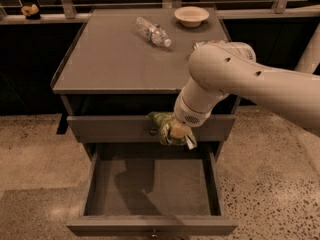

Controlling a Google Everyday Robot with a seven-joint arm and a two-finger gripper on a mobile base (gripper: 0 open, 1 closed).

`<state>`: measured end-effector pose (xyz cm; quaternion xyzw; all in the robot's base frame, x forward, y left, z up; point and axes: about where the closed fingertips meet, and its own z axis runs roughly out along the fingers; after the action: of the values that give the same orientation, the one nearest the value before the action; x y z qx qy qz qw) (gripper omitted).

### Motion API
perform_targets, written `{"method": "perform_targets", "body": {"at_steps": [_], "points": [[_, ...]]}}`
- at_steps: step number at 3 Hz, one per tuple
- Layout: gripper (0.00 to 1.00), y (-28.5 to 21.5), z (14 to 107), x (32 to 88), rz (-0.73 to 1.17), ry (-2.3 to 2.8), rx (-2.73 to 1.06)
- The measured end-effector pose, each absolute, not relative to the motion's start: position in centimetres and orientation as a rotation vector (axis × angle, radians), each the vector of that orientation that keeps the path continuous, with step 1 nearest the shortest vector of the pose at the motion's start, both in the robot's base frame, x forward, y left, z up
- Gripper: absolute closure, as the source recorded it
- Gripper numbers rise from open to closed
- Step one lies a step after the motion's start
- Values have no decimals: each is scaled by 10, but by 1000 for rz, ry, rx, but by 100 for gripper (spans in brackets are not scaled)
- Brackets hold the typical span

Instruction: Place green jalapeno chip bag into middle drawer

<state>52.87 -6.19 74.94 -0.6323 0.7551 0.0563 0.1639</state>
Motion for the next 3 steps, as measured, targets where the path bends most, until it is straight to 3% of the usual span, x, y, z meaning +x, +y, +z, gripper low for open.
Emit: {"method": "perform_targets", "body": {"at_steps": [2,3], "points": [[100,-69,695,460,308,2281,-1713],[100,-67,655,465,368,2310,-1637]]}}
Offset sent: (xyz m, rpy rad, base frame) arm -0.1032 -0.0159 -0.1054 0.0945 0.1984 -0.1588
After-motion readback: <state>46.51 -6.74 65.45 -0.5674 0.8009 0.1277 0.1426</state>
